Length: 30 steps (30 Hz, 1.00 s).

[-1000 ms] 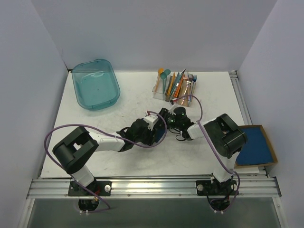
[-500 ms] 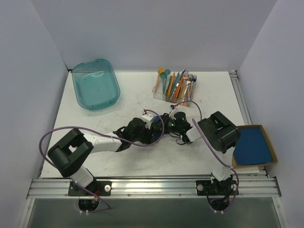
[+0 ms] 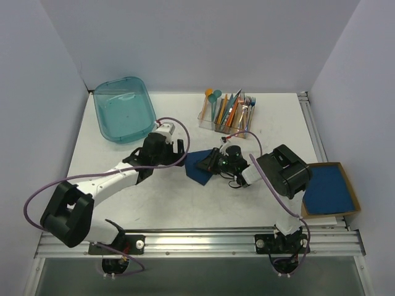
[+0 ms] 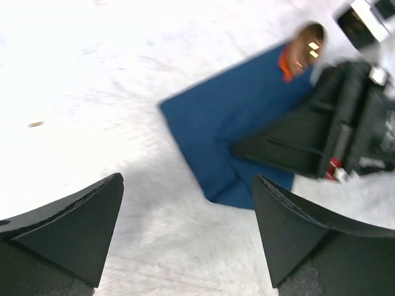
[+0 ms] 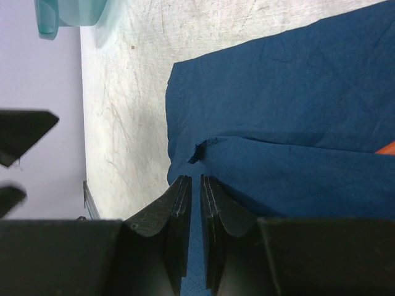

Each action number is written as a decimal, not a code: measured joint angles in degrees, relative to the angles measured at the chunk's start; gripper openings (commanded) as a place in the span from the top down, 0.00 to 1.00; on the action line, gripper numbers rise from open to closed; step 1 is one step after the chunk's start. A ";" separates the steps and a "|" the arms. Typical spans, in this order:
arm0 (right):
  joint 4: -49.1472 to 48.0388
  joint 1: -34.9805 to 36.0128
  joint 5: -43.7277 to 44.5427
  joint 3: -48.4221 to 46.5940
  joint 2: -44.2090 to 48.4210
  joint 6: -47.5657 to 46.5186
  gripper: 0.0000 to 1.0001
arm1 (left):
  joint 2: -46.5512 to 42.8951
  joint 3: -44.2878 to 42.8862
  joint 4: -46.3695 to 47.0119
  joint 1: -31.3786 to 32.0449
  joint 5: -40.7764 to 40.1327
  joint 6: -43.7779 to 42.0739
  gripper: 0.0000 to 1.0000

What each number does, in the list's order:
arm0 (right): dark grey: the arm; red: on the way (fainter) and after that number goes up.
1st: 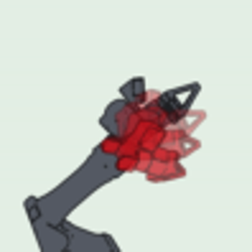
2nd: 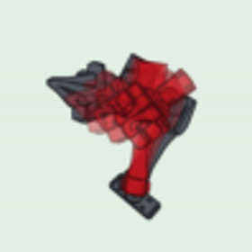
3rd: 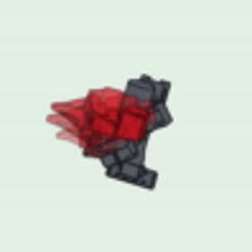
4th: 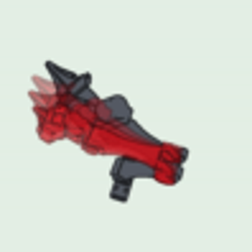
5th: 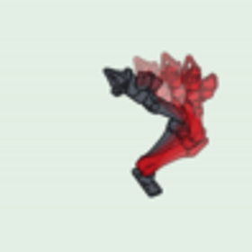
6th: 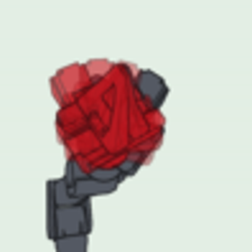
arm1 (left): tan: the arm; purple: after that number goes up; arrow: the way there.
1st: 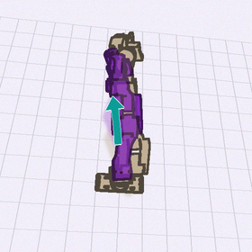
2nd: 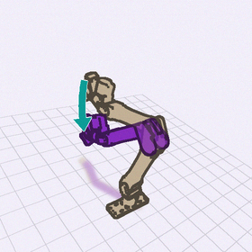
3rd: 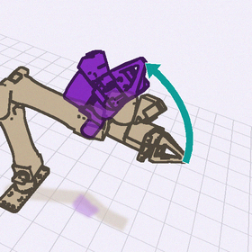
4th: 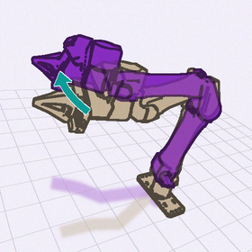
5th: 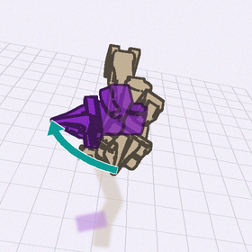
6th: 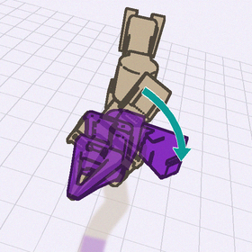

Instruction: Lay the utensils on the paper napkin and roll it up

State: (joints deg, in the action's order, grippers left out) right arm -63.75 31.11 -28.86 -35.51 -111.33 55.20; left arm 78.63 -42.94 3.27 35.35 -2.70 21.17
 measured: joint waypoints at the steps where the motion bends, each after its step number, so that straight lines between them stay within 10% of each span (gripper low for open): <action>1: 0.09 0.00 0.02 0.00 -0.02 -0.04 0.87 | 0.63 -1.11 -1.51 -1.73 0.04 0.94 0.06; 11: 1.27 0.00 0.07 -0.28 0.04 -1.09 0.88 | 7.50 -7.80 -9.92 -7.65 -0.02 5.07 0.00; 18: 3.65 0.00 0.11 -1.20 0.46 -2.29 0.89 | 16.68 -15.17 -11.56 -7.69 1.99 5.64 0.26; 30: 4.09 0.02 0.26 -1.40 0.46 -2.80 0.91 | 28.26 -23.37 -14.88 -7.13 5.64 6.40 0.37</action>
State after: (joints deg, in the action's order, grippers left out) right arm -59.66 31.14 -28.60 -36.91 -110.87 52.40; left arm 106.89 -66.30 -11.62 28.23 2.94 27.57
